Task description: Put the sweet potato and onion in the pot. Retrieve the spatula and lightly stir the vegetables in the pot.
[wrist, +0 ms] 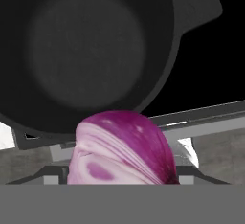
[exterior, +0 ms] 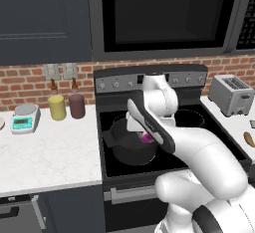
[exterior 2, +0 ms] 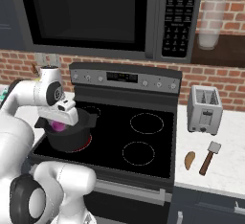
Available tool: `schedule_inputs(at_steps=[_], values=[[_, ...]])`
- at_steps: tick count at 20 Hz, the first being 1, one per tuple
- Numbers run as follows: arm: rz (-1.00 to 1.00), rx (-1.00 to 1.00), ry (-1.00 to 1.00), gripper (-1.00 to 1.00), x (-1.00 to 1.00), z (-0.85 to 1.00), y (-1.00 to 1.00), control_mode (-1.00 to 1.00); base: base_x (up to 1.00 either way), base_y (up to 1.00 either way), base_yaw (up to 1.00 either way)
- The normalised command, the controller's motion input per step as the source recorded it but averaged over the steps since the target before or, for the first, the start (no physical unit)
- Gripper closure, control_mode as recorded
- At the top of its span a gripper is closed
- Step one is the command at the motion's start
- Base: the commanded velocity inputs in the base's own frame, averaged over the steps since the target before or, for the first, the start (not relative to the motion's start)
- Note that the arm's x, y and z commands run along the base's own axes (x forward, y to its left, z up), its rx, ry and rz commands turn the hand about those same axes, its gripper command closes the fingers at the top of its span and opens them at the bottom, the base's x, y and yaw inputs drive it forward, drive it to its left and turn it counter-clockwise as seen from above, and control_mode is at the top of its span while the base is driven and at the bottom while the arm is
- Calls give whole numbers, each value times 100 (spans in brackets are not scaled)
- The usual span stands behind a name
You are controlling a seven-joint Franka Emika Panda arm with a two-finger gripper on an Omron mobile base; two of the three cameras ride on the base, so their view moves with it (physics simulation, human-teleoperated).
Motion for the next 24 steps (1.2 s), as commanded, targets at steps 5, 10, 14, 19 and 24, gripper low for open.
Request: schedule_inputs(at_steps=[5,10,14,19,24], values=[[0,0,18,100,58,-11,20,-100,0,0,0],[0,0,1,100,55,-27,33,-100,0,0,0],[0,0,0,100,32,-36,16,-100,0,0,0],[0,0,1,100,3,-42,2,-100,0,0,0],[0,0,1,100,3,-44,0,-100,0,0,0]])
